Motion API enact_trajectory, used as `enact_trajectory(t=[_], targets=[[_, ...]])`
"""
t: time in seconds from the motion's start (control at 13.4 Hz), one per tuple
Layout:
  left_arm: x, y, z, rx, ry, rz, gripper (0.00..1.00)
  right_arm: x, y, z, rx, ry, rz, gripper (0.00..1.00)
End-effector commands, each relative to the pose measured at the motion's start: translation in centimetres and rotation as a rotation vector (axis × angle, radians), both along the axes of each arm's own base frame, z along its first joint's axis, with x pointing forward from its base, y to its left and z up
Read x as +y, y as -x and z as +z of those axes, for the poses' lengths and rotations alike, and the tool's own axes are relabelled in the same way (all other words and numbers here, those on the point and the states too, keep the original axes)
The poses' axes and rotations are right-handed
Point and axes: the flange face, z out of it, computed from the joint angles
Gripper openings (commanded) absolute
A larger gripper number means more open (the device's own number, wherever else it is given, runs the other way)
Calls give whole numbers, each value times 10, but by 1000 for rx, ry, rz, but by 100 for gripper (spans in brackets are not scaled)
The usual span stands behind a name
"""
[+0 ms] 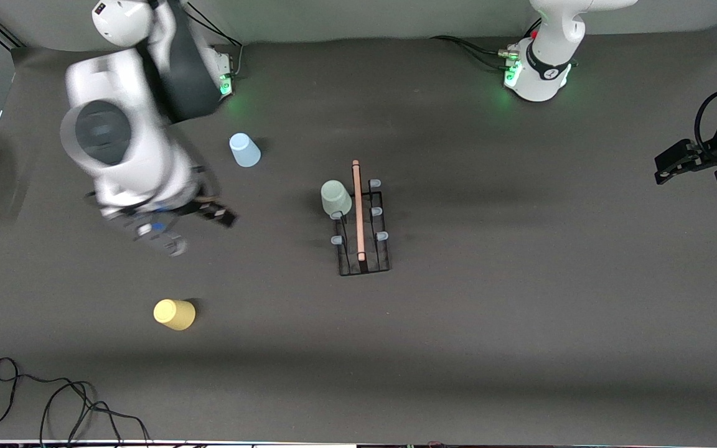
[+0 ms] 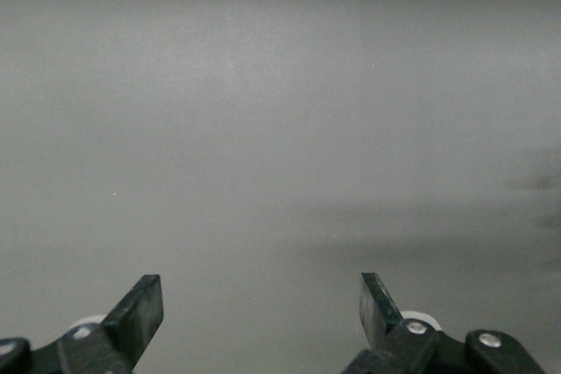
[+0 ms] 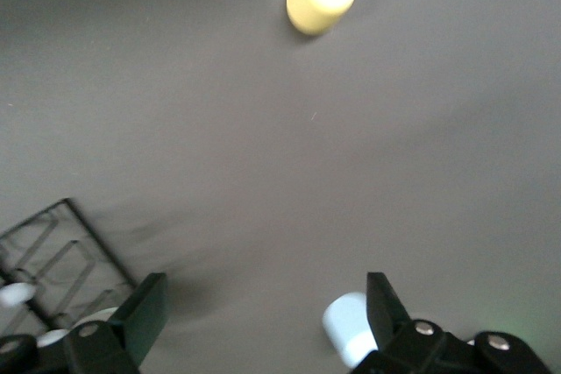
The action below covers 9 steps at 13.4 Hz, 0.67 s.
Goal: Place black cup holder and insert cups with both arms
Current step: 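Move the right gripper to the yellow cup and grasp it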
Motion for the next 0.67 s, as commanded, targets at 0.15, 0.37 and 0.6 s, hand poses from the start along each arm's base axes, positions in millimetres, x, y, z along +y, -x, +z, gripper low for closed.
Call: enact_trajectory(t=[0.15,0.37,0.6], targets=[[-2,-2,1,-7,-9,8,100,-139,-53,-6,-77,-91,371,100],[-2,-3,3,-12,-9,8,100,-162,-81,-64,-105,-148,414,100],[-3,-3,3,-12,-9,6,100,-165,-95,-137,-167,-141,415,100]])
